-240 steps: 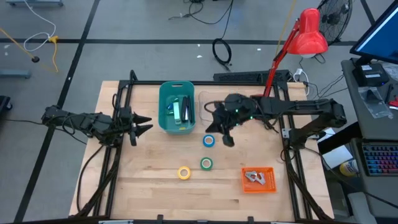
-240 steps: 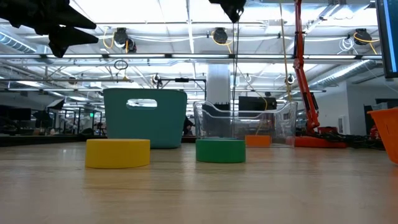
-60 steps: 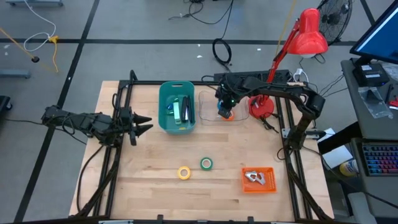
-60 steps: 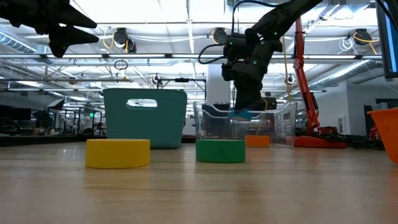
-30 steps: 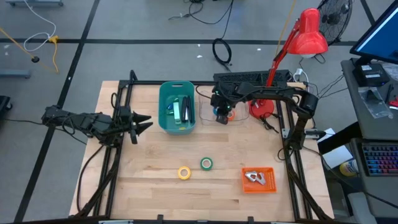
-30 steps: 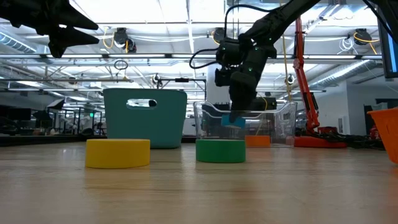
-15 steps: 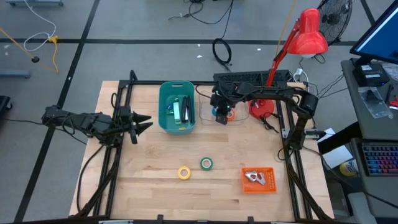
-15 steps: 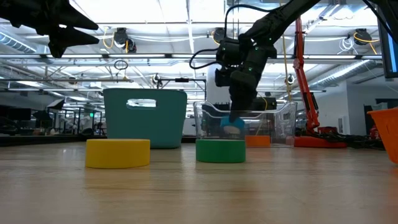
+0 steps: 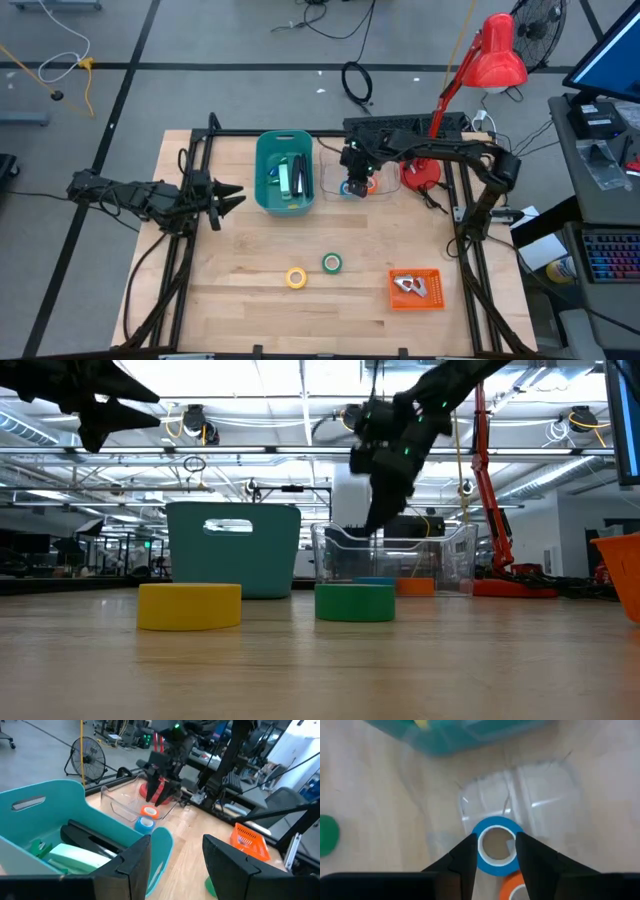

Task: Pick and place Stapler, Stapler remover, tape
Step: Put the yellow tape into the transparent bin

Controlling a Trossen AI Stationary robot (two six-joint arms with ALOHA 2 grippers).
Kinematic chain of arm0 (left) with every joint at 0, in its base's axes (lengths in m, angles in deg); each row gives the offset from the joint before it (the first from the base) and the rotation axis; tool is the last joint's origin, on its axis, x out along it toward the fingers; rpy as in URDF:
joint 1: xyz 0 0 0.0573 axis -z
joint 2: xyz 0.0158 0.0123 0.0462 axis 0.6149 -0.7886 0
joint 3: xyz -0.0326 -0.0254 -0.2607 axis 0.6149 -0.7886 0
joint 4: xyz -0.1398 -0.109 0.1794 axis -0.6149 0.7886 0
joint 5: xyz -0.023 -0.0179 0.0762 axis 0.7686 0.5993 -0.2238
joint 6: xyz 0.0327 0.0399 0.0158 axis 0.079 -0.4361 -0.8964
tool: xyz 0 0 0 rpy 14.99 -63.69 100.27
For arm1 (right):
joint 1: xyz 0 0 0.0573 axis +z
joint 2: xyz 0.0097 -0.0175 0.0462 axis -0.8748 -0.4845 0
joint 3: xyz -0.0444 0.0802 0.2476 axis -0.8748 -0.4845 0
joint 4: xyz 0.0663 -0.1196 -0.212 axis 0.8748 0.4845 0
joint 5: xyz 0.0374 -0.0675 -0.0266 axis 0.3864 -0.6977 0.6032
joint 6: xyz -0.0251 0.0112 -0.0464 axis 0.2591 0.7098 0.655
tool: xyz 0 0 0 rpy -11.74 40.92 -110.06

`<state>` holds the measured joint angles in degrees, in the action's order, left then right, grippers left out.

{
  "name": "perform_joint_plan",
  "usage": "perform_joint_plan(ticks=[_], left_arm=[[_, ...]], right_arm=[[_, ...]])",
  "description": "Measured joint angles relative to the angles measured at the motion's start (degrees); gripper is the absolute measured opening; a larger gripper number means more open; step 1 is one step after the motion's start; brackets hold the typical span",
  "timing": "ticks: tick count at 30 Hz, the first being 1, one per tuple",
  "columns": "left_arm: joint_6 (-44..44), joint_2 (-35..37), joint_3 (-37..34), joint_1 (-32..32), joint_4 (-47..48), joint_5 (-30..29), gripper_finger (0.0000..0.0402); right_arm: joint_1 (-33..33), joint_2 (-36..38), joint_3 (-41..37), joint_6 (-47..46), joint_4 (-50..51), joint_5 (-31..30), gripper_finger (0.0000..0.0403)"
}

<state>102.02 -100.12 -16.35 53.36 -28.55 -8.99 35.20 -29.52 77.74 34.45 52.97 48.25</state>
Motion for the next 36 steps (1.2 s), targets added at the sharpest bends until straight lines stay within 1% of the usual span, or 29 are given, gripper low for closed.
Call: perform_joint_plan(ticks=[3,5,11,12,16,19,23,26,31,34,36], left_arm=[[0.17,0.02,0.0,0.0,-1.8,-0.02,0.0179],[0.17,0.02,0.0,0.0,-2.71,-0.02,0.0179],[0.03,0.01,0.01,0.0,-3.48,0.09,0.0179],[0.07,0.02,0.0,-0.01,-3.5,0.1,0.0179],[0.39,0.0,0.0,0.0,-4.24,0.04,0.0179],[0.85,0.0,0.0,-0.02,-7.22,0.02,0.0179],[-0.25,-0.09,0.02,-0.02,-11.41,0.68,0.0179],[-1.37,-2.21,0.07,0.0,-13.26,2.67,0.0179],[0.91,-8.65,1.54,0.0,-13.29,8.63,0.0179],[3.21,-13.92,4.01,0.05,-10.06,13.01,0.0179],[4.66,-17.16,6.36,0.05,-5.65,15.67,0.0179]], right_arm=[[0.16,4.65,0.03,0.36,-1.34,0.07,0.0111],[0.56,8.26,0.07,0.43,-1.48,0.08,0.0093],[2.62,17.92,-0.76,-2.46,-2.65,0.22,0.0012],[2.85,19.33,-1.21,-3.21,-2.73,0.21,0.0007],[3.13,25.31,-4.8,-7.75,-3.71,0.43,0.001],[3.06,30.54,-10.05,-10.93,-7.05,2.72,0.0002],[3.48,38.3,-19.36,-16.09,-17.61,3.54,0.0003],[3.5,44.23,-26.87,-19.49,-25.6,3.97,0.0001],[3.45,52.96,-37.96,-27.07,-36.77,6.2,0.0001],[3.45,57.17,-43.57,-30.58,-42.35,6.24,0.0001],[3.45,59.45,-46.98,-31.73,-46.01,6.12,0.0001]])
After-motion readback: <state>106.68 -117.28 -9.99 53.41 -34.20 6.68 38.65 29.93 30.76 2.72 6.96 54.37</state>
